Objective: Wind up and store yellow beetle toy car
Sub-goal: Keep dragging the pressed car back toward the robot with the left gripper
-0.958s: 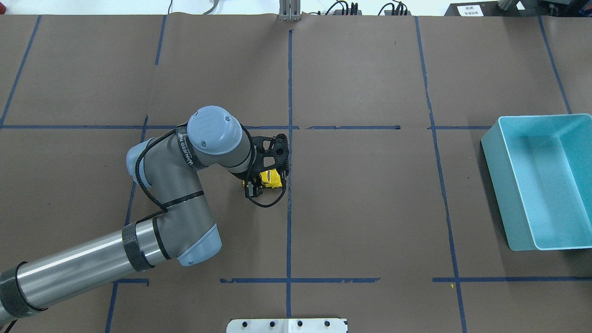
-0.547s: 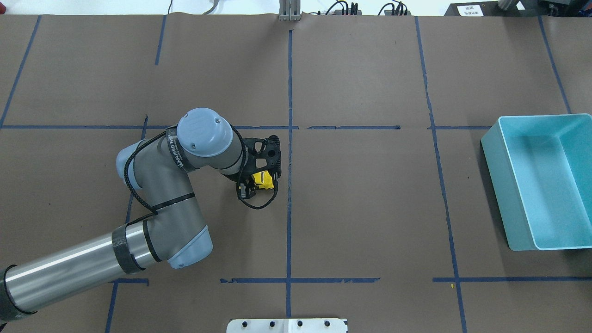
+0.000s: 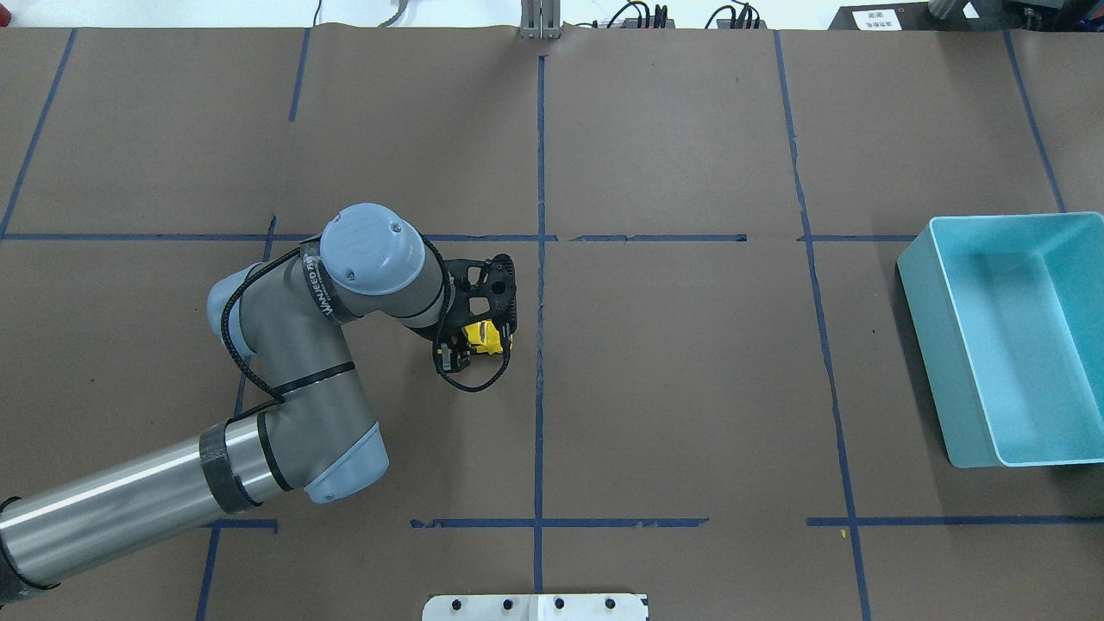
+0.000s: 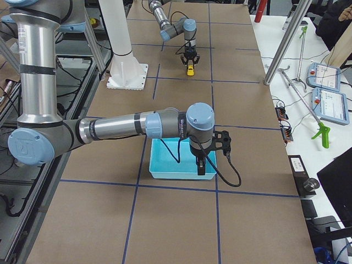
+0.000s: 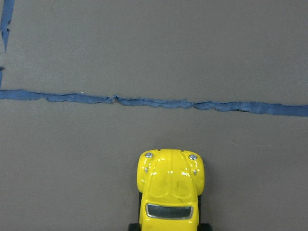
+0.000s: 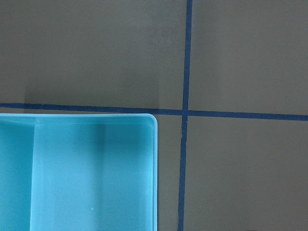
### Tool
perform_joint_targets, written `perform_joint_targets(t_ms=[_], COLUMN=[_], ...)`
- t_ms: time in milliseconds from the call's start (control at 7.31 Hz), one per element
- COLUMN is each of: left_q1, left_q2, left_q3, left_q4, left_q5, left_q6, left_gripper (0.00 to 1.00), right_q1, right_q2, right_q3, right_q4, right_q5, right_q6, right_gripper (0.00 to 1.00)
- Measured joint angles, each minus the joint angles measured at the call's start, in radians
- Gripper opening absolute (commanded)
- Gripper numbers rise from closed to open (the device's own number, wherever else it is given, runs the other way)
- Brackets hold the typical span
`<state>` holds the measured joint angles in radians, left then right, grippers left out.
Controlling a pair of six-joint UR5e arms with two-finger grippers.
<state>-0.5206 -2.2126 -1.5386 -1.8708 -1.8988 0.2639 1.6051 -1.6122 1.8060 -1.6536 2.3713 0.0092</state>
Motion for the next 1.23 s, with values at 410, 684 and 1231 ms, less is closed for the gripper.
perform_joint_targets(t_ms=[410, 684, 1231], left_q1=[0.000, -0.001, -0.009], left_q2=[0.002, 0.002, 0.016], left_q3=[-0.001, -0.001, -0.010], left_q4=[0.000, 0.000, 0.001], left_q5=[0.000, -0.001, -0.005], left_q6=[0.000, 0.000, 0.000], left_gripper=[0.10, 0.10, 0.10], right_q1=[-0.010, -0.014, -0.018], right_q2=[0.000, 0.000, 0.000], right_q3=[0.000, -0.001, -0.002], right_q4=[0.000, 0.000, 0.000], right_q5=[0.000, 0.000, 0.004], right_q6=[0.001, 0.001, 0.002], right_gripper=[1.00, 1.00, 1.00])
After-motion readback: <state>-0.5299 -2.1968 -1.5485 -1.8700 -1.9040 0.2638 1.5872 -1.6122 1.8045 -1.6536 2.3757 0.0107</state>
